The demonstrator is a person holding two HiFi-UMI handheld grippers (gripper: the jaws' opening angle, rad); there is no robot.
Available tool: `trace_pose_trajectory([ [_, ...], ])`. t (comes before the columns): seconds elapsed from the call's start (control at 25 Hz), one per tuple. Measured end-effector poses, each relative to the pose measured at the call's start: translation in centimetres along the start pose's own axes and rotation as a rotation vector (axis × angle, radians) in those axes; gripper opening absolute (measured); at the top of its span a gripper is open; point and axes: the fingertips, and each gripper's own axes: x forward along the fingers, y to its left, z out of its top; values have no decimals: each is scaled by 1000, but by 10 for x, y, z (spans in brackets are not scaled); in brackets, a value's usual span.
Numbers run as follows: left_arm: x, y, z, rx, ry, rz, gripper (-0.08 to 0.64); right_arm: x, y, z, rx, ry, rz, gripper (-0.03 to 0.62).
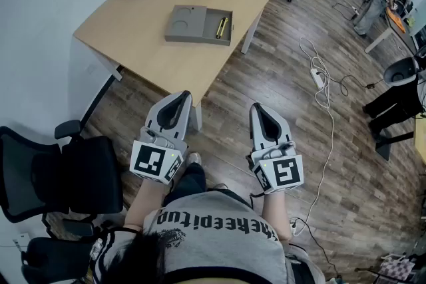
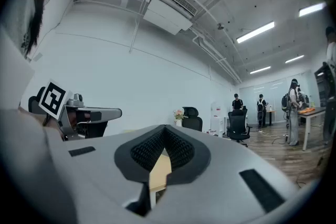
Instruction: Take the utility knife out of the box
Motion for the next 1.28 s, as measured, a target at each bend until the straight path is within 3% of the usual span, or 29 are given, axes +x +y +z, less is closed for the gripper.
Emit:
trace_pose_trajectory([
  [0.72, 14, 23, 0, 0, -3, -31, 18, 27, 2, -1, -2, 0, -22, 6],
  [0.92, 25, 33, 0, 4, -4, -41, 18, 38, -6, 4, 15, -43, -59, 6],
  [1.28, 55, 48, -4, -4, -15, -80, 18, 66, -15, 1, 26, -45, -49, 6],
])
